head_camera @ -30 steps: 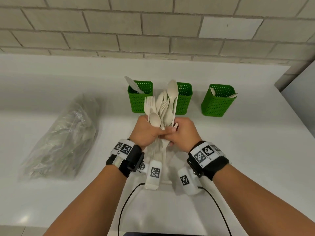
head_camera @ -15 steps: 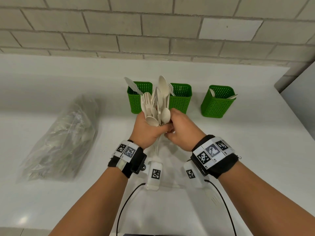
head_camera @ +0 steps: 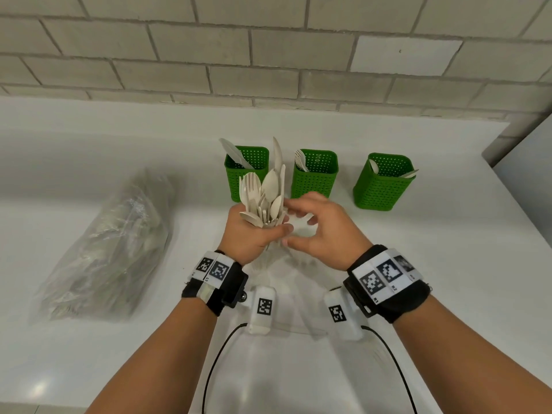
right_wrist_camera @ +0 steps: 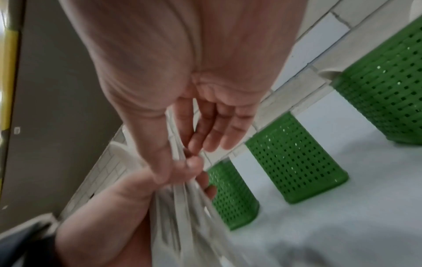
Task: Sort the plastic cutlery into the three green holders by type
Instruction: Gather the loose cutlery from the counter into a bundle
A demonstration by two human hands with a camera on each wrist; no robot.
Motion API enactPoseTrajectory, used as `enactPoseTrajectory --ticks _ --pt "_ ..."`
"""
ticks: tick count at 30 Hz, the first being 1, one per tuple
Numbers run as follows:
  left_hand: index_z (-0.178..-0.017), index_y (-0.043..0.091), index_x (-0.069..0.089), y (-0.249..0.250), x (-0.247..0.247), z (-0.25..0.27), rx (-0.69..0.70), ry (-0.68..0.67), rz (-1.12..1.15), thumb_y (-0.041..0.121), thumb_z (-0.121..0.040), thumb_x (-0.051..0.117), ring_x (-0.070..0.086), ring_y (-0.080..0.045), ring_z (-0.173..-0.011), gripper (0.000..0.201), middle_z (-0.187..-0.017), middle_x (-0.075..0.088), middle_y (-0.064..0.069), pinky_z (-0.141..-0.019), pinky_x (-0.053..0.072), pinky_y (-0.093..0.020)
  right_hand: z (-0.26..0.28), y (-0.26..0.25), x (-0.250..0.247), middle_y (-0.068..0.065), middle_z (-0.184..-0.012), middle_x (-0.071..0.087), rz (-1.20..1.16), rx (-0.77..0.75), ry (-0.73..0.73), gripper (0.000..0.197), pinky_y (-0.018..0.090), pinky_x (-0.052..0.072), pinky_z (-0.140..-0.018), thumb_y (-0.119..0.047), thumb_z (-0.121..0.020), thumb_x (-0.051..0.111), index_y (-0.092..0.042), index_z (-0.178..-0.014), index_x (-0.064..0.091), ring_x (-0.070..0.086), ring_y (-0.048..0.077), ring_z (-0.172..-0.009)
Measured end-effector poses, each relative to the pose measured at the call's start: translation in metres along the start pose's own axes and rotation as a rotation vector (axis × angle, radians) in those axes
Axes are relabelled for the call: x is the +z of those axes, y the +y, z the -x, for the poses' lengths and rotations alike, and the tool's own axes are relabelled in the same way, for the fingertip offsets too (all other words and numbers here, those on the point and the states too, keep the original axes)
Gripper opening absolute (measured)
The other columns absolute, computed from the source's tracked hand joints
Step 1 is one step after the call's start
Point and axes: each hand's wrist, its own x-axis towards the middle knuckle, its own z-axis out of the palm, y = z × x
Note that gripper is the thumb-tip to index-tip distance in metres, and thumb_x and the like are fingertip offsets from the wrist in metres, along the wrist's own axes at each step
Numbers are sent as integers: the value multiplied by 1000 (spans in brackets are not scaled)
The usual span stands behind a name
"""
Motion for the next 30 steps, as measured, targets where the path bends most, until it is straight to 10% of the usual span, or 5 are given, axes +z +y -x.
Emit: enactPoseTrajectory --ticks 6,10,18,24,30 --pt "-86 -1 65 0 1 5 16 -22 -116 -11 -69 78 67 -18 -75 24 -82 69 -18 -68 55 -30 -11 -47 -27 -2 -150 34 -56 -231 237 75 25 41 -103 -37 -92 60 -26 -152 16 41 8 -132" --pt "-83 -1 63 -2 4 8 -13 -55 -118 -5 -65 78 64 -15 -69 24 -76 68 -12 -64 52 -28 -20 -45 -17 2 -152 37 204 -196 -3 54 38 33 -113 -32 -100 47 -15 -149 32 34 9 -137" --pt "-87 29 63 13 -4 -4 120 -96 -230 -8 -73 72 61 6 -74 40 -81 65 12 -69 48 -12 -33 -49 -26 10 -147 30 31 -211 541 66 36 32 -113 -31 -89 64 -9 -144 36 30 19 -139" --pt "-86 30 62 3 0 -4 100 -124 -271 0 -71 72 59 9 -72 35 -75 63 17 -67 43 -10 -28 -46 -20 0 -135 56 6 -97 107 36 16 40 -101 -24 -102 42 -14 -135 53 51 4 -121" --pt "-85 16 69 -12 -1 -4 -34 -14 -195 3 -74 75 67 -14 -73 18 -81 70 -6 -67 54 -29 -14 -20 -15 -9 -156 27 -139 103 43 81 23 22 -114 -52 -84 58 -21 -151 24 25 3 -141"
